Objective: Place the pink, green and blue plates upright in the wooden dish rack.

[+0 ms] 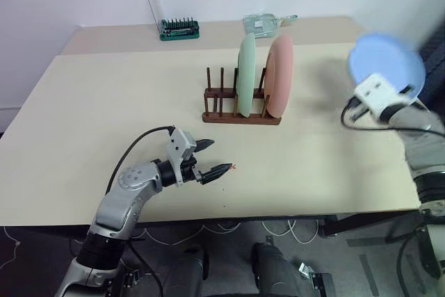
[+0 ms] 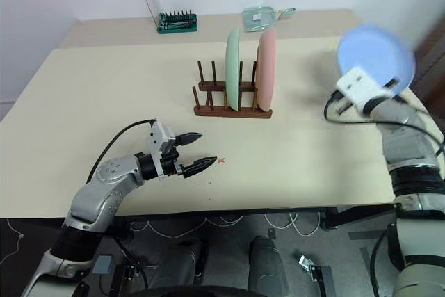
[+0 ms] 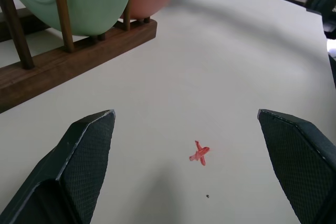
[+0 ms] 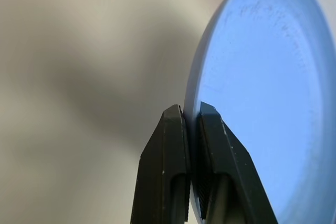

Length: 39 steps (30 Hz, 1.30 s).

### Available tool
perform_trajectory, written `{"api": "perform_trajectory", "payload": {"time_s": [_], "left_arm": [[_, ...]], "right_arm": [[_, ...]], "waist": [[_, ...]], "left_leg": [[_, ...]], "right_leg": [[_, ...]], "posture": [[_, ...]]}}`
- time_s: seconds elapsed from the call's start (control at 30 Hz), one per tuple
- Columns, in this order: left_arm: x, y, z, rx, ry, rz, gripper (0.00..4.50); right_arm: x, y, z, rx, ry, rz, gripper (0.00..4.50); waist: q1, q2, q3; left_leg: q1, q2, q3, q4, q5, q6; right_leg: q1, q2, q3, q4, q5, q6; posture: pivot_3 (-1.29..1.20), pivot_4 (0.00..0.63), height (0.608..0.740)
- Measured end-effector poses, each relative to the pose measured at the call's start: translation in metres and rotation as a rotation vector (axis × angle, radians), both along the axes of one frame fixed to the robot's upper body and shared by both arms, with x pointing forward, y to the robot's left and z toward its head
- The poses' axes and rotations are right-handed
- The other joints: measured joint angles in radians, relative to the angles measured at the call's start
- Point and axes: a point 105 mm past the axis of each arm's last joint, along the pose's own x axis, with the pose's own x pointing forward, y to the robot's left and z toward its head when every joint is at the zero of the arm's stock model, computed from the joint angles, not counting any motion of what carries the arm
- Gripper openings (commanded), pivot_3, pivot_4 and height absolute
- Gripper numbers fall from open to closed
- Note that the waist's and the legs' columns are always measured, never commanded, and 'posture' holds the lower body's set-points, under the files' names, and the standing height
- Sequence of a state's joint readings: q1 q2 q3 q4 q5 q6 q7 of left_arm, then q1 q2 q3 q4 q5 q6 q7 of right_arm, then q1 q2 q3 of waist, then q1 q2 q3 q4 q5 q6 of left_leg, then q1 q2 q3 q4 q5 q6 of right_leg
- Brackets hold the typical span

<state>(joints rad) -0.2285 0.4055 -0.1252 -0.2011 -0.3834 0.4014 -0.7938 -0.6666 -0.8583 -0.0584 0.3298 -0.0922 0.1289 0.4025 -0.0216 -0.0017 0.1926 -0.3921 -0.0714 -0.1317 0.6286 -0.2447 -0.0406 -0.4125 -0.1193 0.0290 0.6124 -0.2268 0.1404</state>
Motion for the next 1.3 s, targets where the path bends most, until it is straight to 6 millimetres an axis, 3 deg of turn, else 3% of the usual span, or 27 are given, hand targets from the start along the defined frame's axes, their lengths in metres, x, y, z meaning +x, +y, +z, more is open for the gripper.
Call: {"api": "perform_trajectory", "payload": {"time_s": [0.1, 0.17, 0.2, 0.27, 0.37, 0.47, 0.53, 0.7, 0.87, 1.3], "left_arm": [[0.000, -0.001, 0.001, -0.001, -0.001, -0.006, 4.50], [-0.001, 0.000, 0.000, -0.001, 0.001, -0.008, 4.50], [-0.001, -0.001, 0.000, -0.001, 0.000, -0.009, 4.50], [0.001, 0.001, 0.000, -0.001, -0.007, -0.002, 4.50], [0.006, 0.013, -0.001, 0.012, -0.005, 0.035, 4.50], [0.010, 0.022, 0.001, 0.027, -0.018, 0.063, 4.50], [0.012, 0.031, 0.002, 0.037, -0.024, 0.095, 4.50], [0.013, 0.043, 0.001, 0.047, -0.019, 0.148, 4.50], [0.011, 0.045, 0.002, 0.054, -0.018, 0.160, 4.50], [0.012, 0.049, 0.006, 0.077, -0.029, 0.185, 4.50]], "right_arm": [[-0.022, 0.053, 0.095, 0.121, -0.307, 0.194, 0.03], [-0.042, 0.086, 0.129, 0.228, -0.402, 0.358, 0.03], [-0.049, 0.103, 0.136, 0.284, -0.406, 0.447, 0.03], [-0.057, 0.137, 0.133, 0.433, -0.328, 0.636, 0.03], [-0.069, 0.206, 0.117, 0.771, -0.130, 0.955, 0.03], [-0.079, 0.252, 0.103, 0.960, 0.057, 1.108, 0.03], [-0.081, 0.268, 0.096, 1.025, 0.138, 1.128, 0.03], [-0.076, 0.288, 0.083, 1.154, 0.265, 1.104, 0.03], [-0.046, 0.288, 0.058, 1.236, 0.357, 0.948, 0.03], [-0.013, 0.286, 0.021, 1.310, 0.455, 0.752, 0.03]], "waist": [[-0.001, 0.000, 0.000], [0.005, -0.003, -0.001], [0.007, -0.004, -0.002], [0.010, -0.005, -0.002], [0.000, -0.004, -0.002], [0.002, -0.004, -0.002], [0.008, -0.004, -0.002], [0.006, -0.004, -0.002], [0.001, -0.004, -0.002], [-0.002, -0.004, -0.002]], "left_leg": [[0.001, 0.001, -0.002, -0.001, 0.000, 0.000], [0.001, 0.001, -0.004, 0.000, 0.000, 0.000], [0.001, 0.001, -0.004, 0.000, 0.000, 0.000], [0.000, 0.000, -0.005, 0.001, 0.000, 0.000], [0.001, 0.001, -0.007, -0.001, 0.000, 0.000], [0.000, 0.001, -0.007, -0.002, 0.000, -0.001], [-0.001, 0.000, -0.007, -0.002, 0.001, -0.001], [-0.001, 0.000, -0.006, -0.002, 0.001, -0.001], [-0.001, 0.000, -0.005, -0.002, 0.001, -0.002], [-0.001, 0.000, -0.004, -0.003, 0.001, -0.002]], "right_leg": [[0.000, 0.001, -0.001, 0.001, 0.000, 0.000], [0.002, 0.001, -0.002, 0.000, 0.000, 0.000], [0.003, 0.001, -0.002, 0.000, 0.000, 0.000], [0.003, 0.000, -0.003, -0.001, 0.000, 0.000], [0.000, 0.001, -0.002, 0.002, 0.000, -0.001], [-0.002, 0.001, -0.002, 0.003, 0.001, -0.002], [-0.003, 0.001, -0.002, 0.003, 0.001, -0.002], [-0.002, 0.001, -0.002, 0.003, 0.001, -0.002], [-0.004, 0.001, -0.002, 0.004, 0.001, -0.002], [-0.006, 0.001, -0.002, 0.006, 0.001, -0.002]], "posture": [[0.00, 0.150, 0.740], [0.00, 0.150, 0.740], [0.00, 0.150, 0.740], [0.00, 0.150, 0.740], [0.00, 0.150, 0.740], [0.00, 0.150, 0.740], [0.00, 0.150, 0.740], [0.00, 0.150, 0.740], [0.00, 0.150, 0.740], [0.00, 0.150, 0.740]]}}
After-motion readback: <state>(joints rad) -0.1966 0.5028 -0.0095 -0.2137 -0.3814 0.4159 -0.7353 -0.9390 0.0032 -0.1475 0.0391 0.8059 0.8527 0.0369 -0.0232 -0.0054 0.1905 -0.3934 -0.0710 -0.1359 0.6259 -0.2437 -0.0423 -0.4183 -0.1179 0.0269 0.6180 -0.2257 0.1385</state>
